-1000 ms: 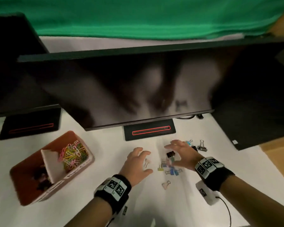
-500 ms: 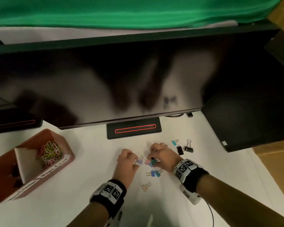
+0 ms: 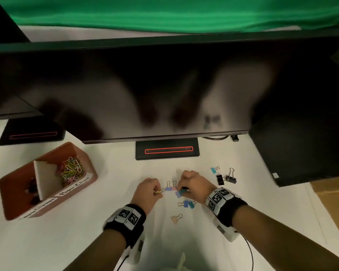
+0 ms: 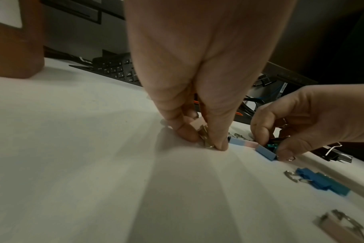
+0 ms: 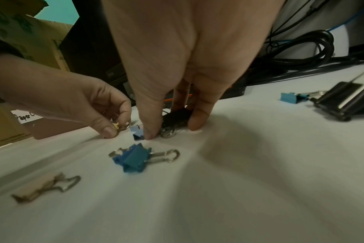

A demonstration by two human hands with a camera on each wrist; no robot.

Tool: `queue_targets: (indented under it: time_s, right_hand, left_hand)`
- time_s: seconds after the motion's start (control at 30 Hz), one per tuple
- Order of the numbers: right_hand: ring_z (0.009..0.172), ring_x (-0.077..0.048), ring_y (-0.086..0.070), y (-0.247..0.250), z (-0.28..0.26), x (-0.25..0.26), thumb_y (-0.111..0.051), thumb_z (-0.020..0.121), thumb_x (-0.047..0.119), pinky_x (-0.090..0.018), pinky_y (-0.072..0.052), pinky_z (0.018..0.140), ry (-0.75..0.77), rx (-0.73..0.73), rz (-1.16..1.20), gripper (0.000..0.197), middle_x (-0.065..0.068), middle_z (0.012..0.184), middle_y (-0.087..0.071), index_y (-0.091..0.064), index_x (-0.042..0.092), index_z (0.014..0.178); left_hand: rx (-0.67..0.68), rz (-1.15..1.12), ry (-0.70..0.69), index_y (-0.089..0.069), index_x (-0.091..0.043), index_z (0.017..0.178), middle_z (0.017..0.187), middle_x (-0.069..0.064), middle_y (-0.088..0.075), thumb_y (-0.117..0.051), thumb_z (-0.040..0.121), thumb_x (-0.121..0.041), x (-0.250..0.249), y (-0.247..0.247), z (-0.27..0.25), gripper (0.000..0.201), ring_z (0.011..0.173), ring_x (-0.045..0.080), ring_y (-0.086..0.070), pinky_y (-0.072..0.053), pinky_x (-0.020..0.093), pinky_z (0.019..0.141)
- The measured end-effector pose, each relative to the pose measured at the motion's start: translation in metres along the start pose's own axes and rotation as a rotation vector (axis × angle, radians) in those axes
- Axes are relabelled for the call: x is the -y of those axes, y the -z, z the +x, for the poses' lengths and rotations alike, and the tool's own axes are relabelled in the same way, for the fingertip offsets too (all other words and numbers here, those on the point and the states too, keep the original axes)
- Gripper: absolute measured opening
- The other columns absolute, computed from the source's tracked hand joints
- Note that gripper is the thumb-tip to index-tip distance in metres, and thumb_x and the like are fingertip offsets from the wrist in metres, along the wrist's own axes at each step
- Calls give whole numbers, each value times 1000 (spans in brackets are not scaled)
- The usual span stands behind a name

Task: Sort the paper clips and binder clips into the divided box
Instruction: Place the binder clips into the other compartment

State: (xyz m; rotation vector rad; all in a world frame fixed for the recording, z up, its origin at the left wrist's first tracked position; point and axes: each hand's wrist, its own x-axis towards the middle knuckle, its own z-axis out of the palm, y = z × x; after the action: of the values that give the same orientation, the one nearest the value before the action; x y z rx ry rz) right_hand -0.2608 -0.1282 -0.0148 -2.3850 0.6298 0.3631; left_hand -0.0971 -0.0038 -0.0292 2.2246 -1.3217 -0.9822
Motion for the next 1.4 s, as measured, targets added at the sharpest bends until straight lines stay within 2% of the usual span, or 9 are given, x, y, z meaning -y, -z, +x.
queue_targets:
  time_s: [0.2, 0.47, 0.67, 0.8, 0.93, 1.03, 1.17, 1.27, 1.4]
  right_hand:
    - [107, -23, -47, -5, 1, 6, -57, 90, 29, -30, -44, 92, -38, 45, -40, 23, -5, 117, -48, -64, 18, 109]
    - [104, -18, -46, 11, 7, 39, -60, 88, 25, -28, -42, 95, 54, -96, 41, 21, -2, 113, -47, -66, 20, 107]
    - [97, -20, -50, 31, 64, 145, -66, 85, 23, -23, -36, 89, 351, -187, 92, 16, -4, 102, -53, -68, 18, 100]
    - [100, -19, -49, 24, 118, 246, -65, 85, 25, -28, -39, 91, 490, -152, 160, 17, -4, 105, -54, -67, 17, 99]
    - [117, -23, -49, 1, 165, 324, -61, 88, 28, -37, -42, 99, 432, -90, 237, 23, -9, 116, -56, -63, 14, 106]
    - [129, -24, -43, -9, 182, 350, -54, 92, 37, -35, -39, 102, 310, -43, 274, 39, -12, 134, -49, -51, 16, 124]
    - [103, -16, -58, -4, 169, 332, -48, 93, 40, -32, -52, 87, 360, -108, 284, 36, -1, 127, -52, -48, 24, 126]
    - [83, -10, -60, 7, 139, 281, -55, 91, 31, -28, -52, 79, 359, -120, 271, 25, 5, 114, -57, -56, 24, 116]
    - [71, -11, -56, 17, 84, 181, -62, 86, 23, -30, -52, 77, 190, -149, 181, 19, 4, 103, -58, -62, 26, 105]
  left_hand:
    - [14, -116, 28, -55, -20, 71, 69, -5, -57, -70, 75, -6, 5, 6, -6, 20, 63, 5, -52, -41, 13, 60]
    - [-103, -306, 66, -62, -16, 72, 72, 1, -68, -72, 75, -9, 18, 65, -37, 13, 67, 11, -64, -47, 14, 66]
    - [-391, -356, 179, -62, -13, 77, 76, 0, -67, -69, 79, -7, 72, 161, -88, 9, 70, 9, -61, -45, 11, 63]
    - [-609, -413, 356, -60, -16, 74, 75, 5, -68, -67, 79, -8, 139, 212, -114, 12, 71, 22, -64, -54, 36, 71]
    - [-665, -794, 396, -59, -2, 93, 94, 17, -65, -54, 91, -12, 166, 241, -120, 11, 81, 25, -65, -58, 23, 62]
    - [-564, -881, 447, -60, -11, 108, 107, 8, -64, -39, 98, -29, 171, 254, -118, 29, 91, 15, -63, -57, 23, 65]
    - [-529, -544, 351, -62, -30, 109, 114, -1, -63, -34, 92, -51, 177, 257, -119, 39, 106, 14, -59, -48, 39, 95]
    - [-537, -452, 127, -65, -26, 102, 103, -7, -66, -40, 97, -36, 146, 247, -115, 27, 99, 7, -60, -48, 30, 89]
    - [-316, -375, -84, -64, -22, 100, 101, -12, -65, -55, 91, -20, 97, 204, -91, 12, 92, -3, -59, -45, 9, 79]
